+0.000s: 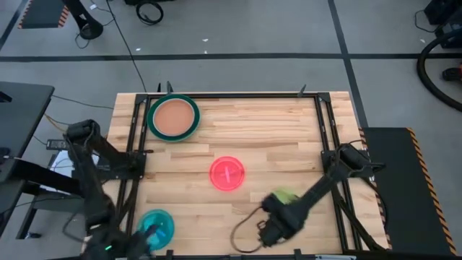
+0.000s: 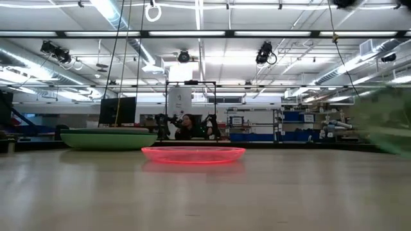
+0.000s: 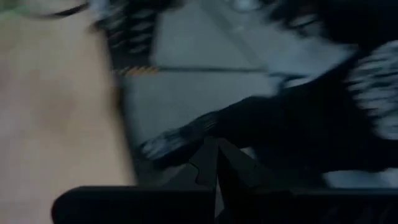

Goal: Stack plastic plates
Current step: Stack the light green plate on top of the pink plate

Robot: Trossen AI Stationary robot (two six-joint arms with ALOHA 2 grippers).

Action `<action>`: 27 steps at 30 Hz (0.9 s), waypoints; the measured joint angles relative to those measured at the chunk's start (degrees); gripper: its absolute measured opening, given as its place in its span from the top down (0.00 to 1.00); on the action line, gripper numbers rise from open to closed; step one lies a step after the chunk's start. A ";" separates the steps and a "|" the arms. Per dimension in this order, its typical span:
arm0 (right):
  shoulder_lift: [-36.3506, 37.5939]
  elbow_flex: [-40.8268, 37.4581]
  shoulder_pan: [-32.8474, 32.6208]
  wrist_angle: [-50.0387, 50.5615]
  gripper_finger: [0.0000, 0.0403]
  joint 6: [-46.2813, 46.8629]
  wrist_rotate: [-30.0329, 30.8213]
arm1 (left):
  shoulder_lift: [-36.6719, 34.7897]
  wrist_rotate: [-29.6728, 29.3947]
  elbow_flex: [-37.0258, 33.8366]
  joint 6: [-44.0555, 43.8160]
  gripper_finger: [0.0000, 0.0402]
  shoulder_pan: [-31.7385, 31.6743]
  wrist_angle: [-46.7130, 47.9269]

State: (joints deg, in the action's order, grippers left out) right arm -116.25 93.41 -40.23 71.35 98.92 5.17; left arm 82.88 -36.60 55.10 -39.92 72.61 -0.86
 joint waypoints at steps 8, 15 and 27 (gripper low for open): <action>0.04 5.91 10.33 -17.47 0.99 -66.04 16.10 | 6.75 -1.29 11.86 -5.16 0.95 3.84 5.57; -1.76 3.98 17.49 -21.59 0.99 -87.04 16.89 | 10.66 -2.89 12.03 -32.23 0.86 2.64 29.35; -4.42 -1.25 19.28 -27.77 0.98 -103.82 16.30 | 15.92 12.55 12.07 -40.87 0.65 -5.28 32.83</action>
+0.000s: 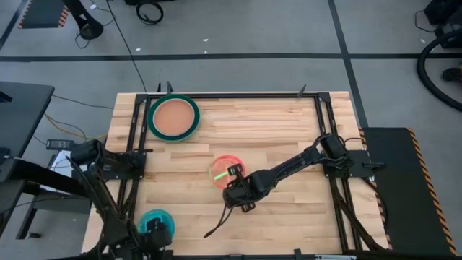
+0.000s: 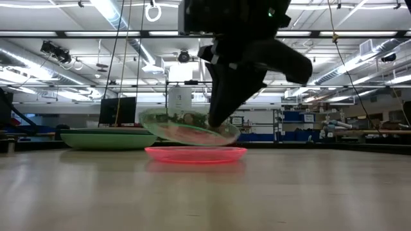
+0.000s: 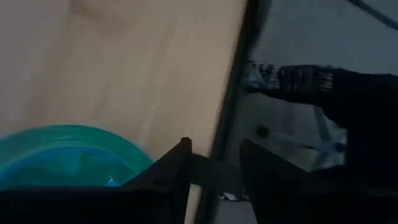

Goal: Stack plastic plates
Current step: Stack the light green plate on top of the pink plate, then stack the light blue plate on top of the light green plate

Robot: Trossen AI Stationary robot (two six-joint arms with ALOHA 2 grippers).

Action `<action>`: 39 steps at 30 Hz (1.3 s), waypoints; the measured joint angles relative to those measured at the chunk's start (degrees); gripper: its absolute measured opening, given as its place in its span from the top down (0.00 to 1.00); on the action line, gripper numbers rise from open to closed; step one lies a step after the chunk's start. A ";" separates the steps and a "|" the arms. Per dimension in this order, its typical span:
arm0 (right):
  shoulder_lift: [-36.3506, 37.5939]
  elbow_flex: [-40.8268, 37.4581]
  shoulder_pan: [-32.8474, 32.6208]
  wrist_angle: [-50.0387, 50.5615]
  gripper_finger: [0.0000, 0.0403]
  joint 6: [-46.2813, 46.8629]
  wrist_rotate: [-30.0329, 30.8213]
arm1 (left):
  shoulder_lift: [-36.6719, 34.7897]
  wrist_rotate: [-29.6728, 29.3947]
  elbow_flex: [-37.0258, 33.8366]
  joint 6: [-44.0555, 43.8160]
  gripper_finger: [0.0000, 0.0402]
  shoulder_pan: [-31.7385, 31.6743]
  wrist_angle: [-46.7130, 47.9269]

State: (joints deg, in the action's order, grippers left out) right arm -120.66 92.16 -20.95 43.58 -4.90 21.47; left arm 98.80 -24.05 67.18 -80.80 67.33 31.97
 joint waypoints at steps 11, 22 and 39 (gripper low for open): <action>-0.24 -0.08 -0.67 1.69 0.84 -1.54 0.09 | 6.16 5.35 4.50 -3.57 0.65 0.74 0.39; -0.06 2.05 -2.28 10.24 0.66 2.53 4.26 | 14.19 1.76 15.89 -6.27 0.70 1.42 23.09; 1.73 3.54 -10.63 21.34 0.64 17.13 10.85 | 19.37 4.32 15.80 -13.23 0.70 0.06 20.55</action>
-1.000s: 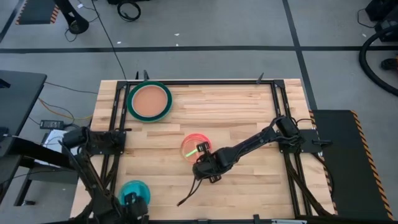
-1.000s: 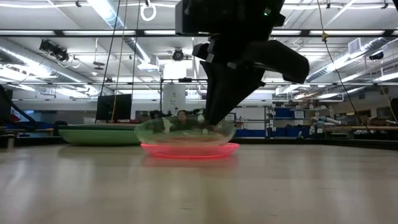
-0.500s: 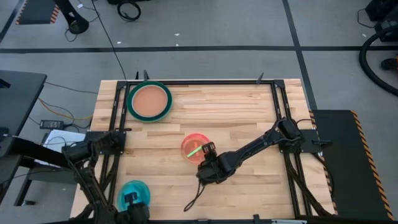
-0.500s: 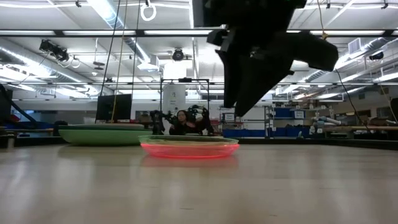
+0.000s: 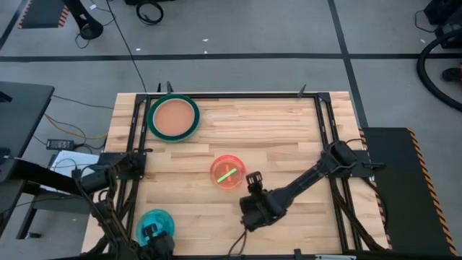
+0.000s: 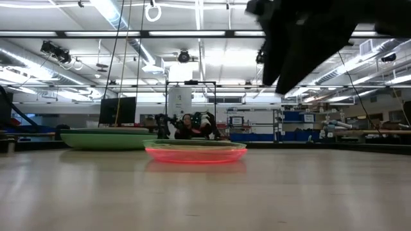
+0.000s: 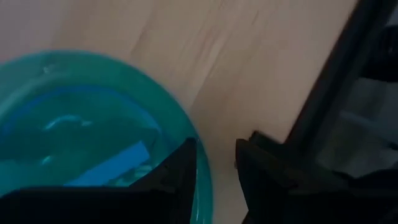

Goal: Stack plastic plates
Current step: Stack the light blue plate on top of the light green plate

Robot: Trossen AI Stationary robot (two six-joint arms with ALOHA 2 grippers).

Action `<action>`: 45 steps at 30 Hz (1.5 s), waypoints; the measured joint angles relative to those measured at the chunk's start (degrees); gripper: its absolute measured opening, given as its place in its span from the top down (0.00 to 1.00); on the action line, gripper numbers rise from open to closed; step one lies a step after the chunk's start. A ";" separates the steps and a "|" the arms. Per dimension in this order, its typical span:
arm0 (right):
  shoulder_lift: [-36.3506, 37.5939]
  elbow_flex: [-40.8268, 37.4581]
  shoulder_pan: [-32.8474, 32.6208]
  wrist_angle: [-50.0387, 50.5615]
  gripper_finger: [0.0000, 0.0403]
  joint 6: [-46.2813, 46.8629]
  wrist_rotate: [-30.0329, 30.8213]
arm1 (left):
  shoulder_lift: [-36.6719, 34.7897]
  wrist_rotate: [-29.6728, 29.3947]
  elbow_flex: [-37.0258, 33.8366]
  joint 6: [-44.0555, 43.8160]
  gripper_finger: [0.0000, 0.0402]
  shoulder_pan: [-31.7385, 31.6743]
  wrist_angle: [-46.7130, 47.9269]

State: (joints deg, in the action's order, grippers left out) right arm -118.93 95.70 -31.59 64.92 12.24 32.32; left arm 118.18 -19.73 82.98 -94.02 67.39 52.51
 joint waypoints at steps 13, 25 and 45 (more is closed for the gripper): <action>11.06 0.00 -7.64 7.75 0.64 14.17 6.45 | 0.22 8.64 0.03 -4.36 0.70 -2.15 6.45; 13.29 -8.83 -10.81 7.43 0.64 24.97 8.54 | -0.05 11.90 -0.02 -4.29 0.70 -2.59 10.42; 13.29 -17.27 -16.49 7.69 0.64 37.24 9.09 | 0.25 11.13 -1.00 -1.10 0.98 -6.80 11.06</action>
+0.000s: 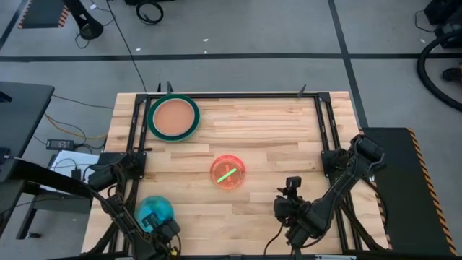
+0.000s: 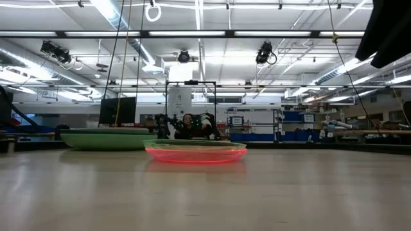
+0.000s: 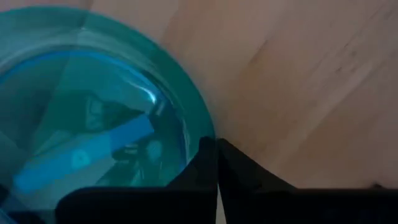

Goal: Stack plastic plates
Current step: Stack the light blue plate on top of the light green plate

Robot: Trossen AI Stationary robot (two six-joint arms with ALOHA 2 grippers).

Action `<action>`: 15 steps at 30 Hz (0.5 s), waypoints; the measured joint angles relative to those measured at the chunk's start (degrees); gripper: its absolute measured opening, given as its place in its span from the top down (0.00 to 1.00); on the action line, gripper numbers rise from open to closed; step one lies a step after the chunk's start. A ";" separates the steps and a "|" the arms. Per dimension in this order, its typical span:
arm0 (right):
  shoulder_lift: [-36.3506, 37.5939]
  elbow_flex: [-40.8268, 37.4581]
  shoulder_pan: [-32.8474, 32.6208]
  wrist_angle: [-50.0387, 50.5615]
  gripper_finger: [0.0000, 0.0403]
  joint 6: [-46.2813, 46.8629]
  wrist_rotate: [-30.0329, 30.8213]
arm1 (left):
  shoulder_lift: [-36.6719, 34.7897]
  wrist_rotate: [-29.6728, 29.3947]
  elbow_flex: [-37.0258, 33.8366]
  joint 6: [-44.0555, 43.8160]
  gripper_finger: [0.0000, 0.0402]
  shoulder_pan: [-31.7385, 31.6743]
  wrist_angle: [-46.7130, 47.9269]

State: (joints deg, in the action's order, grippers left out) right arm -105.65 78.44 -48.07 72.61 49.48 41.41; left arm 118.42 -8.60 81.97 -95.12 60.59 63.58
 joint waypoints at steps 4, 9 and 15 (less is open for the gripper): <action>0.90 -0.02 -1.20 1.82 0.64 1.31 -0.11 | -1.23 -0.32 0.84 4.50 0.99 -1.18 1.34; 3.33 -0.02 -2.54 2.85 0.64 3.32 0.05 | -5.90 -8.53 3.50 8.83 0.99 -3.27 6.55; 3.98 -0.02 -3.58 2.46 0.64 4.73 2.44 | -9.70 -17.19 3.52 22.85 1.00 -7.89 6.04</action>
State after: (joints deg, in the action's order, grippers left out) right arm -101.67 78.41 -51.65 75.06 54.21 43.86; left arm 108.72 -25.79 85.49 -72.28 52.70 69.62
